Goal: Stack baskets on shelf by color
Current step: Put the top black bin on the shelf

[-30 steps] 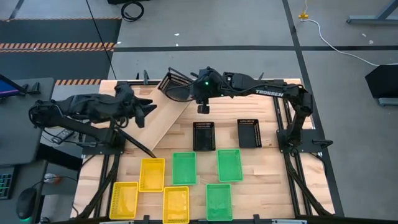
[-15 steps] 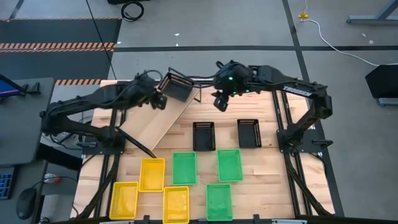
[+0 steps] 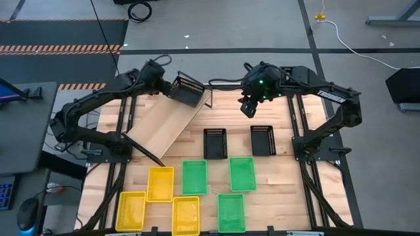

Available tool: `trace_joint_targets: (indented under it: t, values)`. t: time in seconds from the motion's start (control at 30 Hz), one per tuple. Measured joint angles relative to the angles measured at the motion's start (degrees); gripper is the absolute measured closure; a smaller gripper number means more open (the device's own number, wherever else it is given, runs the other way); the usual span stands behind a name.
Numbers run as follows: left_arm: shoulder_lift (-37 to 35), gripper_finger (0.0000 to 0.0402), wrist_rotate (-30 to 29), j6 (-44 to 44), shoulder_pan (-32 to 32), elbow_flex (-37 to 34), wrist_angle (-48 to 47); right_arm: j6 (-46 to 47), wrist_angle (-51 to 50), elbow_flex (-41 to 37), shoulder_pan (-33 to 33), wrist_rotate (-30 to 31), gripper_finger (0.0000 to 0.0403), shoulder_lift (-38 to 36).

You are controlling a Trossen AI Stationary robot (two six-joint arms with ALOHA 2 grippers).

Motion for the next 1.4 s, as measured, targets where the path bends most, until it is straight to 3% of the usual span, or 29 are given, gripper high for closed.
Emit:
trace_joint_targets:
  t: [0.23,0.8,1.2,1.4]
  values:
    - [1.3,0.0225,4.5,2.5,2.0,0.0,1.6,-0.7,-0.3,0.0,-0.2,0.1,0.0239,0.4]
    - [9.5,0.0201,2.8,7.9,2.9,0.0,0.7,-0.9,-2.3,0.0,-0.2,0.1,0.0239,0.4]
    - [9.5,0.0209,2.2,21.4,3.9,0.0,4.8,-1.8,-2.4,0.0,-0.2,0.4,0.0239,0.4]
    - [9.5,0.0244,3.3,24.6,3.9,0.0,5.8,-2.0,-2.4,0.0,-0.2,0.4,0.0239,0.4]
